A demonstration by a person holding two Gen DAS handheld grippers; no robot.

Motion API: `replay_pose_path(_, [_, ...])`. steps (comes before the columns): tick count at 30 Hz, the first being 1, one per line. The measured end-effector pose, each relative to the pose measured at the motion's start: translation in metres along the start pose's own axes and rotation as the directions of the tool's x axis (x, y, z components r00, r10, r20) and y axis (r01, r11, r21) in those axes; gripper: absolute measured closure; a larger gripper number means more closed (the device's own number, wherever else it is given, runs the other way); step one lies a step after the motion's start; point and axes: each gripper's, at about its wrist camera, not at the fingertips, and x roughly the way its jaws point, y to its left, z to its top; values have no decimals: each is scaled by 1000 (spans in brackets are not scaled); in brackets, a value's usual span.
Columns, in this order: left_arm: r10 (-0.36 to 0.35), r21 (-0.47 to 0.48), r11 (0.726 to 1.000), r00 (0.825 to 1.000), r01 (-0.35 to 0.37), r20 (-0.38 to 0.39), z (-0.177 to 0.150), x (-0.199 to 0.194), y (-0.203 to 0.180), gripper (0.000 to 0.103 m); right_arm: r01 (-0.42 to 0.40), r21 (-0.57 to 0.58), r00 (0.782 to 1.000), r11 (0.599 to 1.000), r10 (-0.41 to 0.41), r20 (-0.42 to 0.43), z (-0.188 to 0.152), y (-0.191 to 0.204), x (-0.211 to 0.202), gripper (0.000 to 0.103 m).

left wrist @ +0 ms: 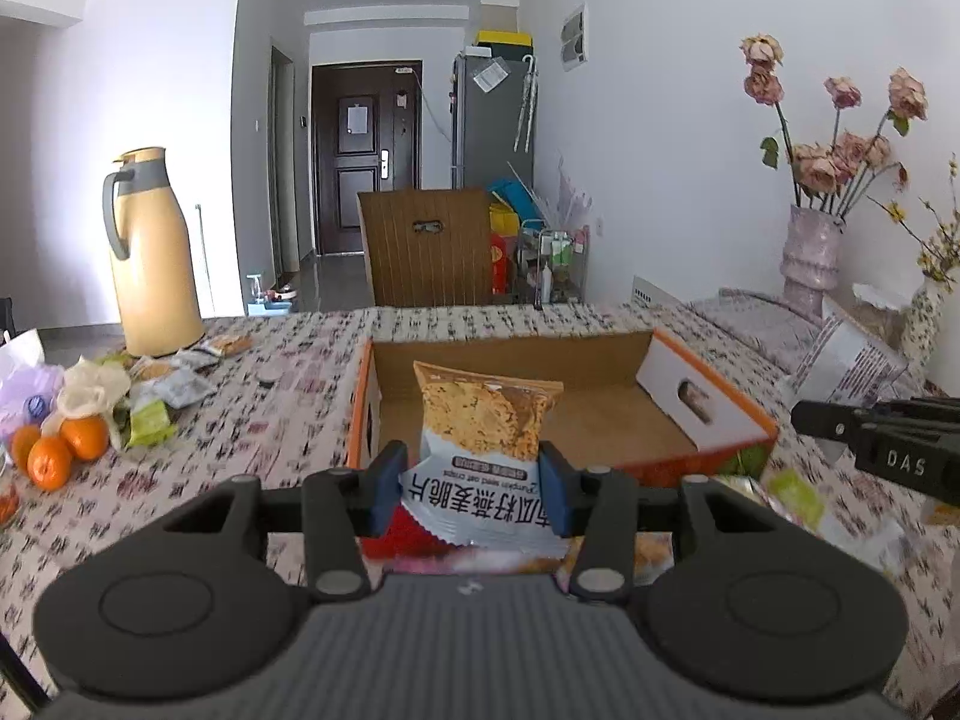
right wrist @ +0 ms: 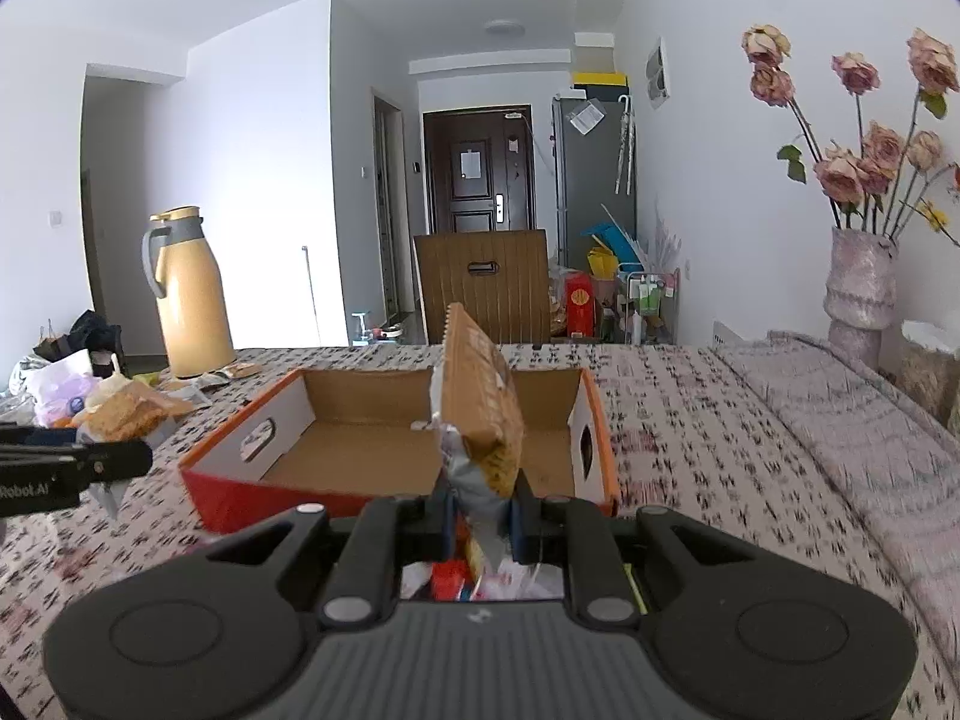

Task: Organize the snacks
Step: 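Drop the cracker packet into the box while the left gripper grasps a white packet, then lower the white cracker packet into the box and open the left gripper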

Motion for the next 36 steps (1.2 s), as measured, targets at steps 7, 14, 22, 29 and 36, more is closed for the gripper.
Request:
replay_pose_path(7, [17,-20,1000,1000,-17,0,29,40,0,56,1,-34,999,999,-2,-33,27,-3,49,87])
replay_pose_path(14, [39,-23,999,998,-40,-52,46,91,-4,56,-5,-72,990,997,-5,-141,42,-4,108,87])
replay_pose_path(22, [71,-31,997,984,-77,-166,35,142,-2,56,0,-117,956,993,-34,-290,38,-6,167,87])
replay_pose_path(29, [51,-44,997,976,-61,-211,24,157,3,43,-2,-119,933,993,-41,-358,29,-11,186,85])
replay_pose_path(36, [73,-56,995,984,-83,-161,27,143,2,0,11,-108,943,994,-46,-330,29,-14,179,20])
